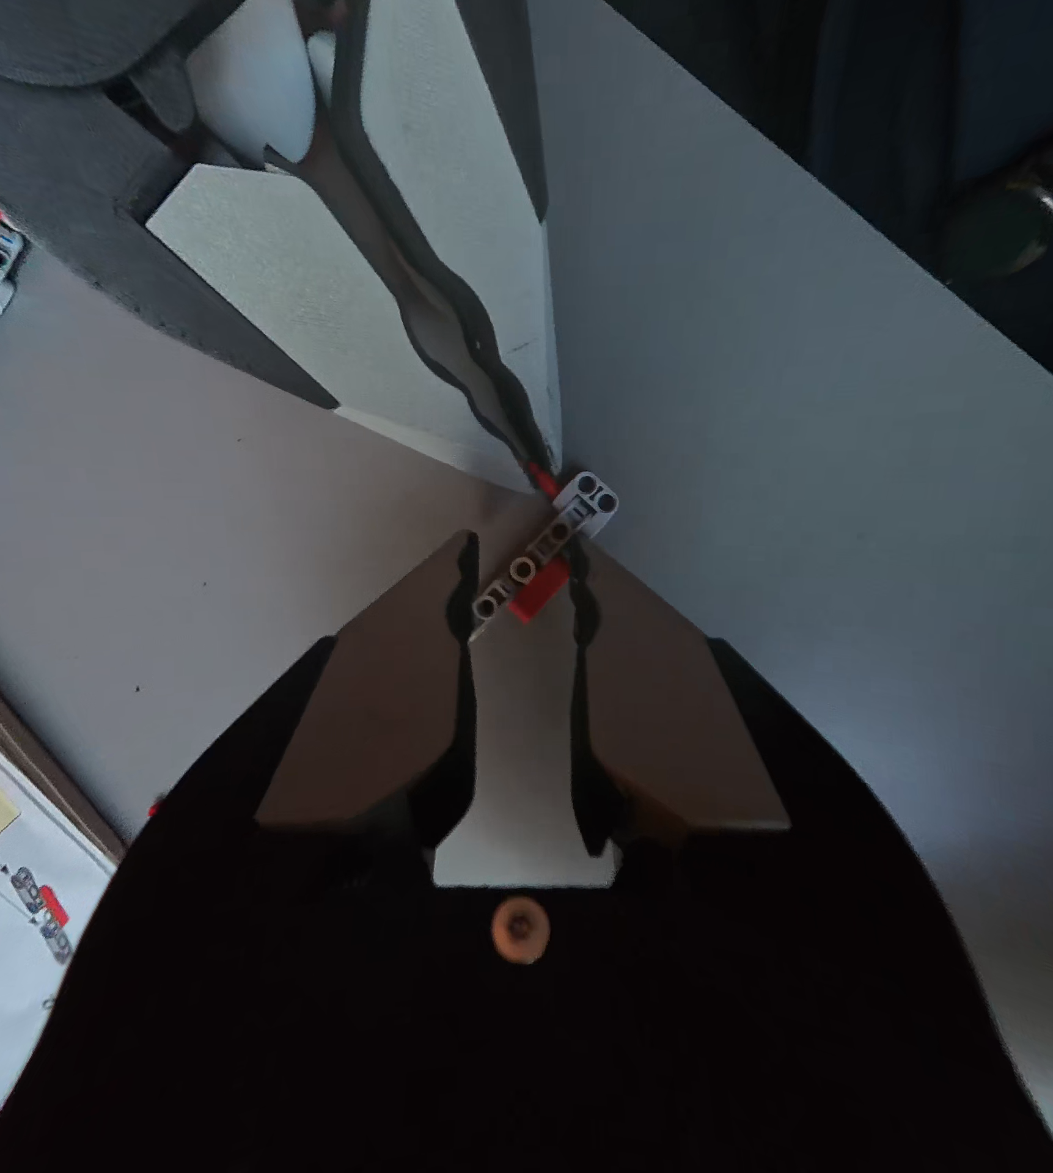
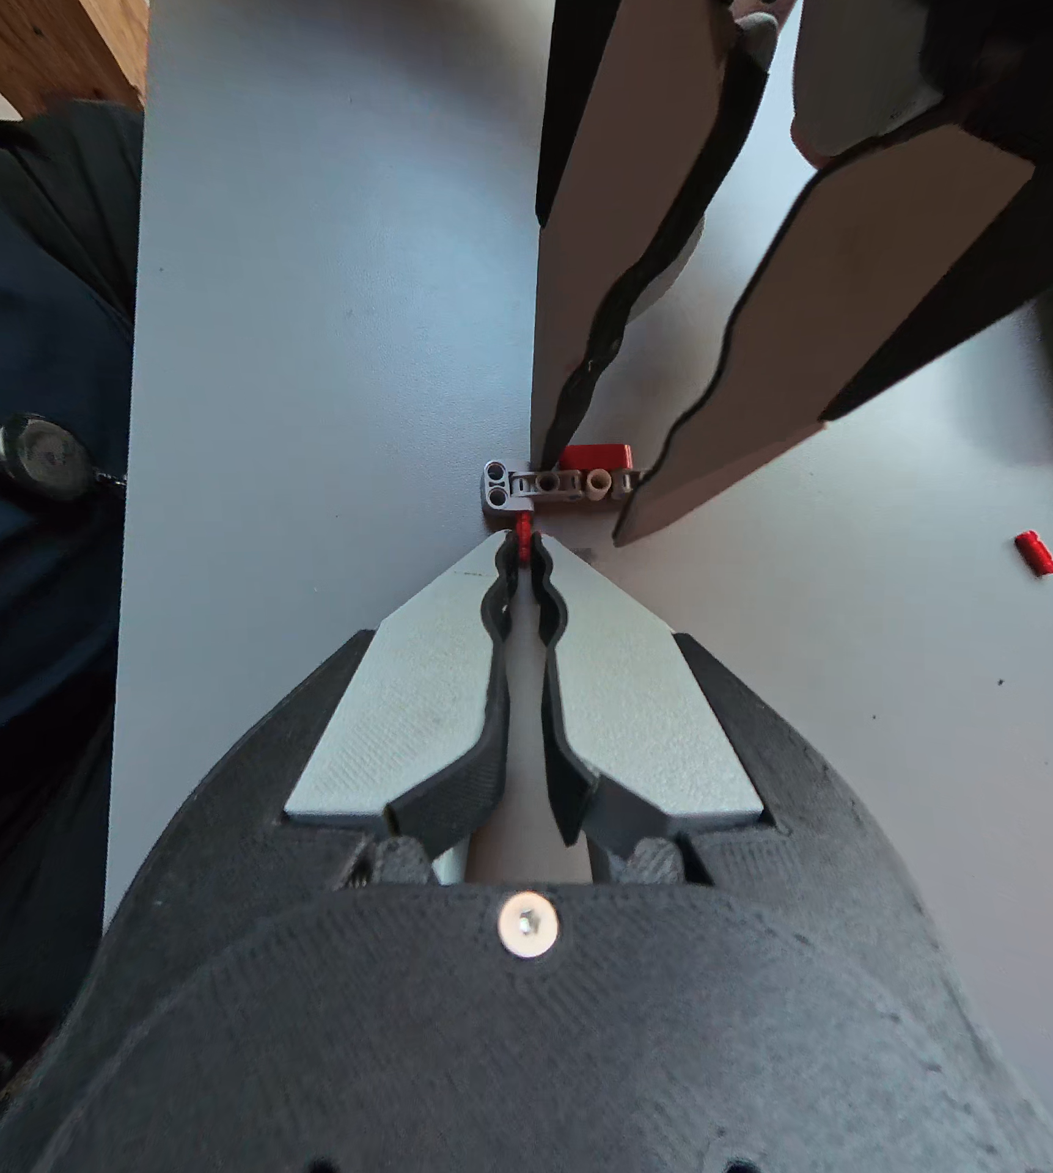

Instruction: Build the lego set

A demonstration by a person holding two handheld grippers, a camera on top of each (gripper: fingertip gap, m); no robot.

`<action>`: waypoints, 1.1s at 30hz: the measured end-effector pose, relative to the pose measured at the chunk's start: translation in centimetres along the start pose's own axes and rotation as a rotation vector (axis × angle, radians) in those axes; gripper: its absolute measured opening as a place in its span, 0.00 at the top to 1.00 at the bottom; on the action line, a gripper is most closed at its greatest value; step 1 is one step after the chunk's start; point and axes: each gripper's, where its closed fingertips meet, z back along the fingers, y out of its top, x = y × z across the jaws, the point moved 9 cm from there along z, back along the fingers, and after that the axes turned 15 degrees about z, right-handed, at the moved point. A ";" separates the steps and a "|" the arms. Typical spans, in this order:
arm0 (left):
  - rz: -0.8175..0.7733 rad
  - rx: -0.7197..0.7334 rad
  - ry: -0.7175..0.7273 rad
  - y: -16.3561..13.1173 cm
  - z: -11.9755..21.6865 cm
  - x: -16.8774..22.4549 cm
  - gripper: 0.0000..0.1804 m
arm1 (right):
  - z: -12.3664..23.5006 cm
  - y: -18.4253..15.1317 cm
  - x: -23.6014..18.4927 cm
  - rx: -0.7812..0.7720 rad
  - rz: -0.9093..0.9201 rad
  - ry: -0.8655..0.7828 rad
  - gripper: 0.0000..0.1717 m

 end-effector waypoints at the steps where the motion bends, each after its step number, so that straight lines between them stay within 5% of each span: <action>1: 0.002 0.002 -0.013 -0.1 0.0 0.1 0.88 | 0.0 0.0 0.0 0.000 0.005 0.002 0.99; 6: 0.032 0.037 -0.026 -0.4 -0.1 0.5 0.94 | 0.0 -0.2 0.3 0.008 0.014 0.021 1.00; 16: 0.081 0.027 -0.082 -0.3 -0.1 0.9 0.85 | 0.0 0.0 0.5 -0.004 0.057 0.043 1.00; 33: 0.109 0.144 -0.177 -1.0 -0.6 1.2 0.92 | -0.3 0.2 0.6 0.049 0.217 0.111 1.00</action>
